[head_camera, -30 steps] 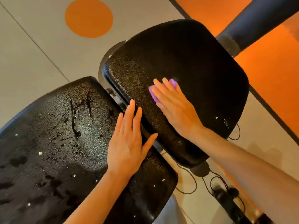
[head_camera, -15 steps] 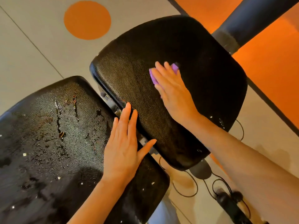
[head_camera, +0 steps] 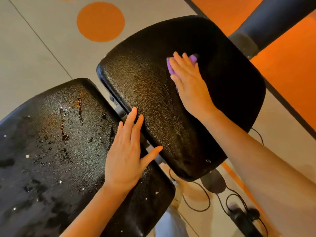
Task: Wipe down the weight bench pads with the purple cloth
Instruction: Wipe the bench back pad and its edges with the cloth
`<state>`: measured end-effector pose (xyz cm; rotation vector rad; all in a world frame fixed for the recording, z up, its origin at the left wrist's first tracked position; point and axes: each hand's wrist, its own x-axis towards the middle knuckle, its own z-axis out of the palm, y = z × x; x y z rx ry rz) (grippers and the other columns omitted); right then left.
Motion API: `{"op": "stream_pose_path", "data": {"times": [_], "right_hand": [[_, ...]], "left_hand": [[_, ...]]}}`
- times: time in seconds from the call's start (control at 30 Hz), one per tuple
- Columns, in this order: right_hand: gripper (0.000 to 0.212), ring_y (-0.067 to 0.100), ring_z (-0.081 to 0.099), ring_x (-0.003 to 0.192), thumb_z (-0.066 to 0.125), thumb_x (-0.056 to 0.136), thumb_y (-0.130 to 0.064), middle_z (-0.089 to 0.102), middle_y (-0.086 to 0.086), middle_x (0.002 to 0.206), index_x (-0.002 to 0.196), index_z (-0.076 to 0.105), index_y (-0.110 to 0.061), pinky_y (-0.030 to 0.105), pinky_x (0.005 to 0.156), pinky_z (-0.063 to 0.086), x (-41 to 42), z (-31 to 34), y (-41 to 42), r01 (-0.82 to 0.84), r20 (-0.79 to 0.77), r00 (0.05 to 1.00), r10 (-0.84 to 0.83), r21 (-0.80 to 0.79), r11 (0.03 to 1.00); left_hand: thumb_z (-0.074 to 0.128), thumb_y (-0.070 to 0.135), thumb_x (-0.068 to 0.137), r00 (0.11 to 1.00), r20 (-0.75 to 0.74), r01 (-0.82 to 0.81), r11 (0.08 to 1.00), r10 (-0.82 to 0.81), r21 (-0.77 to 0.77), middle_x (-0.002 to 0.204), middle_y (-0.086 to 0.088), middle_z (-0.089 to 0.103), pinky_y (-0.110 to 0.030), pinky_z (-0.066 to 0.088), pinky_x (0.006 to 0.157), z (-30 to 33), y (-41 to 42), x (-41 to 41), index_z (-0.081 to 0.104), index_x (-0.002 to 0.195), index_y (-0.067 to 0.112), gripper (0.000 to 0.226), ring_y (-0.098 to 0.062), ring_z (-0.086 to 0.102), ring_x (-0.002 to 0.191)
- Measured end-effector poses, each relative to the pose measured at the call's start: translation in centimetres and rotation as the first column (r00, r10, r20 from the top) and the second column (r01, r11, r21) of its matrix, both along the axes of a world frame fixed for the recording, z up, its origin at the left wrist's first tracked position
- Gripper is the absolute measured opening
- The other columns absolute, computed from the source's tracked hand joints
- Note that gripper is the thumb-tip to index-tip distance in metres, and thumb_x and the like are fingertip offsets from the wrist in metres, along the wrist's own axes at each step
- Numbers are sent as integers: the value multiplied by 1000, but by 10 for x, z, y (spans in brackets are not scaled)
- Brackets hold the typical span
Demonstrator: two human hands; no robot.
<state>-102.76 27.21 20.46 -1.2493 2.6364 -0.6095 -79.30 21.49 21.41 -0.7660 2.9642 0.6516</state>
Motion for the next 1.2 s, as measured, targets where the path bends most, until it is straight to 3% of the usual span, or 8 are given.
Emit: {"op": "stream_pose_path", "data": {"times": [0.17, 0.3, 0.43, 0.57, 0.63, 0.8, 0.97, 1.2], "right_hand": [[47, 18, 20, 146, 29, 100, -28, 34, 3, 153, 145, 35, -14, 47, 118, 23, 74, 10, 105, -56, 77, 995, 55, 7, 998], [42, 33, 23, 144, 36, 101, -15, 35, 16, 151, 141, 41, -5, 43, 118, 11, 0, 3, 41, -9, 81, 997, 12, -41, 999], [42, 24, 19, 145, 34, 103, -18, 31, 6, 154, 144, 38, -13, 50, 118, 18, 2, 1, 23, 146, 58, 988, -144, -28, 989], [45, 22, 21, 146, 31, 101, -22, 32, 3, 154, 145, 37, -13, 53, 114, 28, 109, 19, 119, -131, 77, 989, 128, 35, 991], [45, 25, 28, 143, 31, 99, -23, 38, 5, 151, 142, 42, -11, 54, 111, 32, 106, 20, 122, -216, 81, 974, 213, 23, 976], [43, 26, 23, 145, 45, 99, -16, 35, 7, 152, 142, 43, -11, 52, 117, 22, 90, 8, 41, -22, 26, 999, 21, 24, 999], [60, 22, 23, 145, 63, 88, -6, 35, 3, 153, 143, 41, -14, 49, 114, 31, 164, 17, 138, -106, -41, 993, 110, 102, 989], [45, 26, 26, 144, 49, 97, -17, 37, 6, 151, 141, 41, -15, 46, 117, 25, 118, 2, 64, 230, -152, 964, -218, 66, 971]], "left_hand": [[43, 65, 88, 1000, -7, -10, 1000, 10, 6, 162, -2, 16, -37, 15, 121, 1, 0, 1, 27, 151, 10, 86, -15, 19, 149], [42, 66, 89, 1000, -18, 3, 1000, -3, -4, 162, -3, 17, -37, 15, 122, 1, 0, 1, 27, 151, 9, 86, -17, 21, 149], [42, 66, 89, 1000, -20, -1, 1000, 1, -22, 162, -4, 18, -38, 16, 122, 1, 1, 1, 25, 152, 10, 86, -17, 21, 149], [44, 65, 88, 1000, -24, -2, 1000, 1, -9, 162, -4, 18, -38, 17, 122, 2, 1, 1, 26, 151, 9, 86, -18, 23, 149], [44, 66, 88, 1000, -16, -7, 1000, 7, -7, 162, -4, 17, -36, 15, 123, 3, 1, 1, 26, 151, 9, 87, -18, 22, 149], [43, 68, 87, 1000, -23, -17, 1000, 18, 14, 163, -2, 16, -31, 11, 123, 1, 2, 0, 24, 152, 12, 88, -15, 18, 150], [48, 66, 88, 999, -47, -27, 1000, 27, 10, 162, -1, 17, -35, 18, 122, 1, 2, 1, 29, 150, 11, 85, -18, 22, 148], [48, 61, 87, 1000, -29, 5, 1000, -6, -21, 162, -6, 18, -39, 19, 121, 3, 3, 2, 29, 150, 8, 85, -22, 20, 149]]}}
